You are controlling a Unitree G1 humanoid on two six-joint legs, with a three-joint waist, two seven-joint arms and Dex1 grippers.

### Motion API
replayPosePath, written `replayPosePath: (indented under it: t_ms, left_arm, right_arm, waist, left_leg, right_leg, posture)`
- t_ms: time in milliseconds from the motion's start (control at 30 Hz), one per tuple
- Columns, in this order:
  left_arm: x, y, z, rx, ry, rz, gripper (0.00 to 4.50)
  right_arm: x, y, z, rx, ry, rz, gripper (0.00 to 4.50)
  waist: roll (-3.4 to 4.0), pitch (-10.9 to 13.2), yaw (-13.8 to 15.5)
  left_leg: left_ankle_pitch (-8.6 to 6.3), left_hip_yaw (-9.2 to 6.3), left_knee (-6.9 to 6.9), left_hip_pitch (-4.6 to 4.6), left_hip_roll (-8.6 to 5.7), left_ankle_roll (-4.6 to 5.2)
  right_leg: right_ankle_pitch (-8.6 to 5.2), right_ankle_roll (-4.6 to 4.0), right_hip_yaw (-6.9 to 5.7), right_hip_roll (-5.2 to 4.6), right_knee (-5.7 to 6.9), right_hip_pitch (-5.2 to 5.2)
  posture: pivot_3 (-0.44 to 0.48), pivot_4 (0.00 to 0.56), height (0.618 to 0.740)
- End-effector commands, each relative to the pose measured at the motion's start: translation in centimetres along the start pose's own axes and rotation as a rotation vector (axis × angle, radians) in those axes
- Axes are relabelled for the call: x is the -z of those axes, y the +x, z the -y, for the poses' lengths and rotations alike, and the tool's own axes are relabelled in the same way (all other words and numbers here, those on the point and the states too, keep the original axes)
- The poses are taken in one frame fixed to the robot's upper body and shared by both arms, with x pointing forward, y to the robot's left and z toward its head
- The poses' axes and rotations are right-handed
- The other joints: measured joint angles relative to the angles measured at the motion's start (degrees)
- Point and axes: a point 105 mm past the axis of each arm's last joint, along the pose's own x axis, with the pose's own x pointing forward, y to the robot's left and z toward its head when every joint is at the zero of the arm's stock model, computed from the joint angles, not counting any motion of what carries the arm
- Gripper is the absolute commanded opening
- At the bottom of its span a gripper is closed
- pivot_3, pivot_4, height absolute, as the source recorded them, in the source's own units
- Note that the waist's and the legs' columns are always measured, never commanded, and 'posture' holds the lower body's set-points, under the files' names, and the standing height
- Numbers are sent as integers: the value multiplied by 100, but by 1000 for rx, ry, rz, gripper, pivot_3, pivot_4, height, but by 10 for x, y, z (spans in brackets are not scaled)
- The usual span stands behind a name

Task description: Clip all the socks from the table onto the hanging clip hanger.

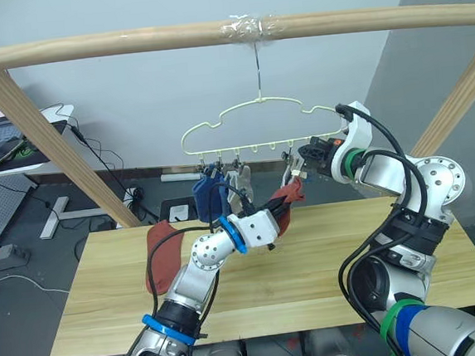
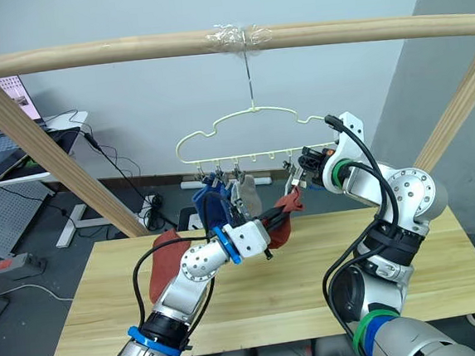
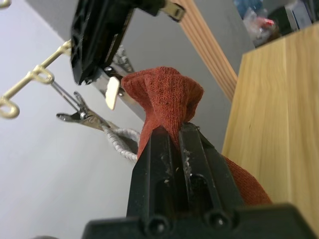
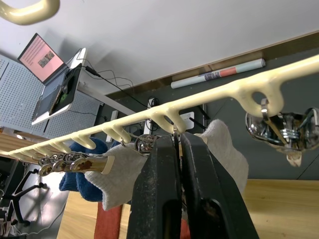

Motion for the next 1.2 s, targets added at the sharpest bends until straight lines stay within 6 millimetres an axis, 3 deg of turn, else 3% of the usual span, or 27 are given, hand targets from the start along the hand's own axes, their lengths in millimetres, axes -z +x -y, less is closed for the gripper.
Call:
replayPosePath:
  t_ms: [33, 333, 833, 967, 1200]
  left_arm:
    - [-7, 4, -6, -19, 94, 28, 18]
    - [-6, 6, -24, -102, 178, 15, 18]
    - [-18, 20, -31, -128, 223, 57, 18]
    - [-17, 20, -31, -128, 225, 54, 0]
    - [-16, 22, -29, -126, 137, 53, 0]
  right_arm:
    - [-5, -4, 1, 11, -5, 23, 0]
    - [-5, -4, 0, 7, -8, 20, 0]
    - [0, -1, -4, -3, -3, 11, 0]
    - [0, -2, -4, -9, 6, 16, 1161]
    - [-5, -7, -4, -38, 2, 43, 3751]
  waist:
    - [0, 0, 1]
    - [0, 0, 0]
    - [0, 0, -5]
    - [0, 0, -9]
    - [0, 0, -24]
  left_leg:
    - [0, 0, 1, 0, 0, 0]
    - [0, 0, 0, 0, 0, 0]
    - [0, -1, 1, 0, 0, 0]
    - [0, 0, 1, 0, 0, 0]
    - [0, 1, 0, -1, 0, 0]
  right_leg:
    - [0, 0, 0, 0, 0, 0]
    - [0, 1, 0, 0, 0, 0]
    - [1, 2, 0, 0, 3, 0]
    - [1, 2, 0, 0, 5, -1]
    - [1, 1, 2, 0, 6, -4]
  posture:
    - [-120, 95, 740]
    - [-124, 101, 740]
    - [-122, 104, 740]
    - [-125, 103, 740]
    - [-127, 104, 740]
